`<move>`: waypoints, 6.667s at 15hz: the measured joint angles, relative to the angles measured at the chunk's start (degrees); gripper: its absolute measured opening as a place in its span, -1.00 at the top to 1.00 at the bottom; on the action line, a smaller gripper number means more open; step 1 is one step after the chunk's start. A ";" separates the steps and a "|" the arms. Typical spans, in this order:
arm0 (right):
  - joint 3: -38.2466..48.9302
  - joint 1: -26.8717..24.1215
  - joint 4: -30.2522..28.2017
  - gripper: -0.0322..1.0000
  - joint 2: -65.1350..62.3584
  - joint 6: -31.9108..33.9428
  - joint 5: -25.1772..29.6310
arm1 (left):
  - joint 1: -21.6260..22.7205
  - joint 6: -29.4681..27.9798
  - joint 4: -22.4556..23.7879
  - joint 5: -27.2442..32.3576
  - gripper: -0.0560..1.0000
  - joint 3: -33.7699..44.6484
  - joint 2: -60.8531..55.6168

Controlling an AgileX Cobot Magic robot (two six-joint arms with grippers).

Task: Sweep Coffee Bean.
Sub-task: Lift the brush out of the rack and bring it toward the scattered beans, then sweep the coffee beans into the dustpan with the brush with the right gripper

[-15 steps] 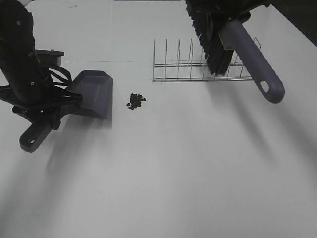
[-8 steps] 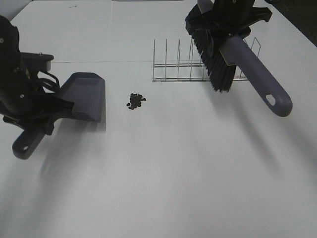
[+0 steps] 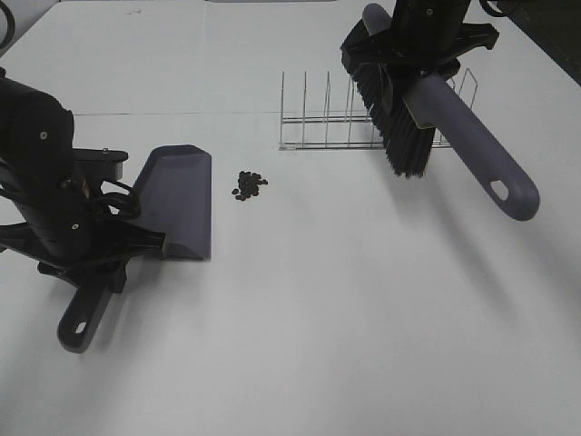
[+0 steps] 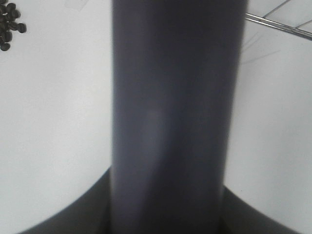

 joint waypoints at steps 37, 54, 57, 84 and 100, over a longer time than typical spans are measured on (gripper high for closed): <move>1.38 0.74 -0.34 0.39 0.29 3.72 0.00 | 0.40 1.43 -2.29 3.67 0.23 -4.53 6.59; -17.13 23.95 -12.15 0.39 25.15 1.26 0.23 | 0.46 4.18 -4.70 3.04 0.23 -4.70 7.16; -22.86 25.21 -3.78 0.39 27.16 0.06 0.06 | 0.46 4.24 -4.76 3.04 0.23 -4.70 7.16; -20.17 16.62 -19.94 0.39 29.68 -6.36 0.06 | 0.46 4.81 -5.16 3.04 0.23 -4.70 7.16; -30.25 18.11 -17.99 0.39 25.32 -5.90 -0.46 | 0.46 5.04 -5.16 2.92 0.23 -4.70 7.16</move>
